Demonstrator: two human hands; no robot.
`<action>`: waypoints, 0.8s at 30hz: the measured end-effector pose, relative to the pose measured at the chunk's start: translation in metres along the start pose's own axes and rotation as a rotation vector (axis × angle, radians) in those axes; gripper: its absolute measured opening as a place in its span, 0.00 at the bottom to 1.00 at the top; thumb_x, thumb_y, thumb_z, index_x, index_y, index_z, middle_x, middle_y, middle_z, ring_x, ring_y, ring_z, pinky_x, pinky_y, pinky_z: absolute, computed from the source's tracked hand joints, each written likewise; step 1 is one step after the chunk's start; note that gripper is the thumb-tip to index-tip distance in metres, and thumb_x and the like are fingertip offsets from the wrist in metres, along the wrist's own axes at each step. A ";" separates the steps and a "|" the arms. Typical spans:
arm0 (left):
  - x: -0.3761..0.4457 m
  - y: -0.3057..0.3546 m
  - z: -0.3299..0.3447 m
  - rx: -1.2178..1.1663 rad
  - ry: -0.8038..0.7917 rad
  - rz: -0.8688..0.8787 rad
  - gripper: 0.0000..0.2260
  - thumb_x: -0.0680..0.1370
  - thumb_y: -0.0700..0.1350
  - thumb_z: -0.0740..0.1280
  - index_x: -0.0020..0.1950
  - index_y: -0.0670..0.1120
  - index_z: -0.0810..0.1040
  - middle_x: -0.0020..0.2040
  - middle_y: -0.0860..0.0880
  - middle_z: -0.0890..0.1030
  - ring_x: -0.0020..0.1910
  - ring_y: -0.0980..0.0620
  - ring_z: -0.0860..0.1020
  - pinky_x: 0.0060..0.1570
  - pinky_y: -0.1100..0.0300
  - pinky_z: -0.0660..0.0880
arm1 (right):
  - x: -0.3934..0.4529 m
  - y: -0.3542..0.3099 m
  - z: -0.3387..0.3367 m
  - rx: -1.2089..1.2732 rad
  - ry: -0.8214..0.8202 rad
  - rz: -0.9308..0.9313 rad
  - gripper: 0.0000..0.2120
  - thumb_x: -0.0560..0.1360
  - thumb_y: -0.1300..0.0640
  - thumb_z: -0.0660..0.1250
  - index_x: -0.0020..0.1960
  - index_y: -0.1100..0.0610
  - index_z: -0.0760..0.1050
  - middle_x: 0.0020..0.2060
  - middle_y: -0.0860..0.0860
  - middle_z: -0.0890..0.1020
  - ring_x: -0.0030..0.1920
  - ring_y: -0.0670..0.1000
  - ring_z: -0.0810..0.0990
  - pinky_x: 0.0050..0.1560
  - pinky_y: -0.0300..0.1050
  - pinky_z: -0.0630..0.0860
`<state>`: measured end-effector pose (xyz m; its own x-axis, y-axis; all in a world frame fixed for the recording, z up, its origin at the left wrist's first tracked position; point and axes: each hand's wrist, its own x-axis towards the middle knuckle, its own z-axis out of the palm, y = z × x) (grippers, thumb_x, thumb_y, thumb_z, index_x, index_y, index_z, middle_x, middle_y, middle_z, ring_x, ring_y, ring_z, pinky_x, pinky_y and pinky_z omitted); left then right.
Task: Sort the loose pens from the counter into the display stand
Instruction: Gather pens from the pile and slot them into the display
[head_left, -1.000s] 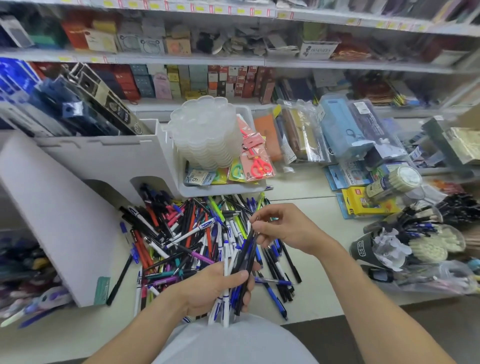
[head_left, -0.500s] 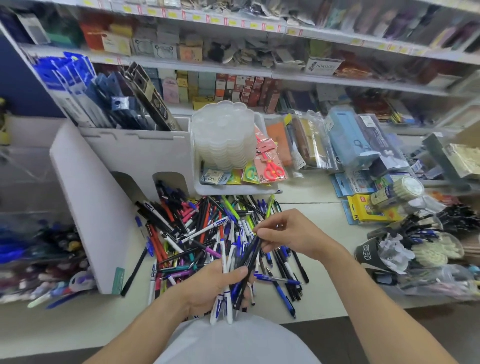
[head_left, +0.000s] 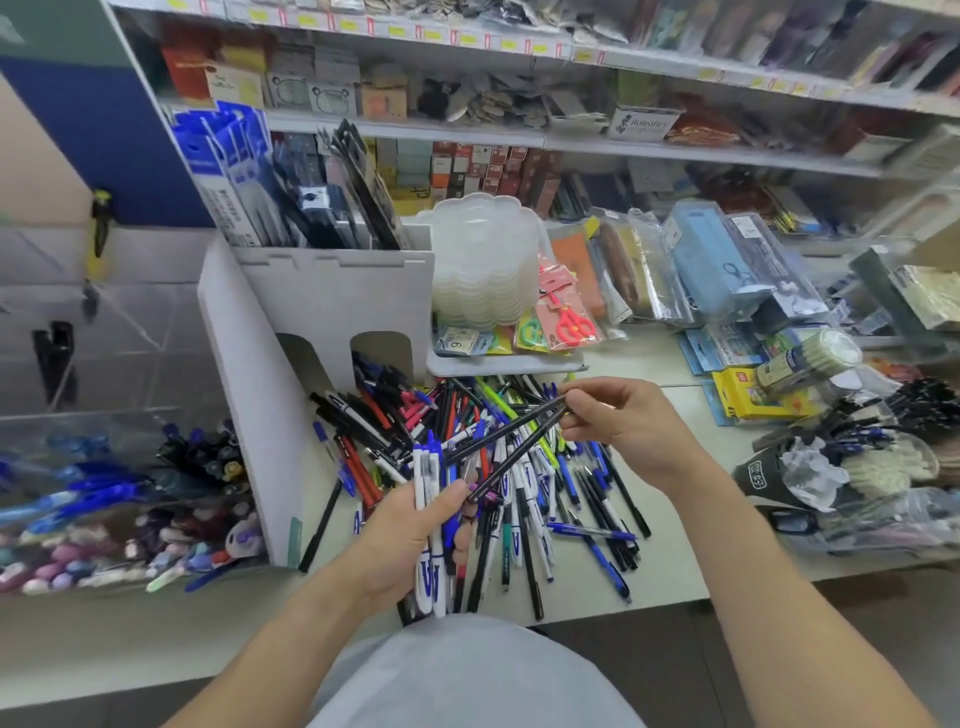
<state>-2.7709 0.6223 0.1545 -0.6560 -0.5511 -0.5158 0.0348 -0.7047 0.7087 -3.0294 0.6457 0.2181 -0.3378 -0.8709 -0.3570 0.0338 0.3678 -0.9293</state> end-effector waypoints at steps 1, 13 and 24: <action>-0.003 0.002 -0.002 -0.007 0.006 0.014 0.12 0.82 0.47 0.64 0.49 0.38 0.73 0.34 0.40 0.74 0.30 0.45 0.72 0.34 0.53 0.74 | -0.002 0.000 0.001 0.028 0.011 0.003 0.06 0.79 0.67 0.68 0.52 0.63 0.83 0.36 0.56 0.84 0.36 0.51 0.84 0.41 0.40 0.83; -0.021 0.022 -0.005 -0.234 -0.031 0.022 0.08 0.77 0.36 0.66 0.39 0.45 0.72 0.32 0.46 0.69 0.27 0.51 0.67 0.28 0.60 0.69 | -0.058 0.012 0.056 0.563 0.252 0.155 0.06 0.82 0.67 0.62 0.55 0.65 0.78 0.40 0.57 0.84 0.41 0.51 0.86 0.43 0.39 0.83; -0.033 0.029 -0.010 -0.237 0.050 0.139 0.08 0.73 0.51 0.73 0.40 0.48 0.78 0.26 0.48 0.64 0.23 0.53 0.61 0.22 0.62 0.64 | -0.110 0.013 0.126 0.623 0.336 0.138 0.05 0.77 0.70 0.66 0.52 0.67 0.79 0.42 0.62 0.85 0.43 0.56 0.87 0.42 0.42 0.84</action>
<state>-2.7408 0.6157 0.1871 -0.5946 -0.6670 -0.4490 0.3012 -0.7026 0.6447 -2.8733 0.7056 0.2335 -0.5597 -0.6457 -0.5194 0.5934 0.1252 -0.7951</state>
